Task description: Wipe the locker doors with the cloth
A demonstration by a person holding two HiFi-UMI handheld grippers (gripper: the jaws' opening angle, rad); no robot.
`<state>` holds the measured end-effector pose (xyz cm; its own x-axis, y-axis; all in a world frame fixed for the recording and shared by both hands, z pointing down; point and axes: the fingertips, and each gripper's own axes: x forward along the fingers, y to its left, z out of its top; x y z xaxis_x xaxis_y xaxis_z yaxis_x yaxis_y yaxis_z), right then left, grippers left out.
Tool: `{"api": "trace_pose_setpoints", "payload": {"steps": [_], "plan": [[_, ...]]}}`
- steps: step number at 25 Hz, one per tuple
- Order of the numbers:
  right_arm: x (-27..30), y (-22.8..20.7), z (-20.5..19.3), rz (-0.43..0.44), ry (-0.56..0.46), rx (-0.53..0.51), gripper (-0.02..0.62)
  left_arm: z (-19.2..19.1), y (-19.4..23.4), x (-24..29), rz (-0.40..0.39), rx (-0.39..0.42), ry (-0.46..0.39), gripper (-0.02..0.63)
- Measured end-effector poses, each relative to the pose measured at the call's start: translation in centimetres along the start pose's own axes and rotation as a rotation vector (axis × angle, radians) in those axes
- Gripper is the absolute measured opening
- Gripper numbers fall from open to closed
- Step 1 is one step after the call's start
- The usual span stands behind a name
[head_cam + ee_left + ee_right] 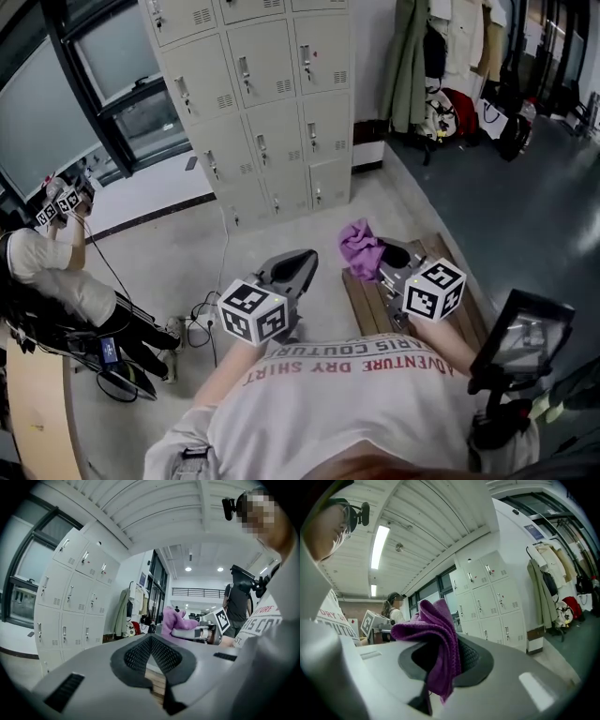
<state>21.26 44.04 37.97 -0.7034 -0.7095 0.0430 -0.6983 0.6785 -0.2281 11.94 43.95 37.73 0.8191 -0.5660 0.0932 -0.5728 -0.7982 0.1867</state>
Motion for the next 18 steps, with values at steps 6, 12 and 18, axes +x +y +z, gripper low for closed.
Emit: {"api": "trace_pose_setpoints", "payload": {"steps": [6, 12, 18], "plan": [[-1.1, 0.4, 0.1, -0.007, -0.011, -0.009, 0.066, -0.1, -1.5, -0.4, -0.014, 0.015, -0.001, 0.002], [-0.2, 0.4, 0.3, -0.007, -0.025, -0.015, 0.066, -0.2, -0.8, -0.8, -0.023, 0.033, -0.001, 0.002], [-1.3, 0.1, 0.4, 0.007, -0.024, 0.001, 0.066, -0.3, -2.0, -0.1, -0.018, 0.03, 0.008, 0.002]]}}
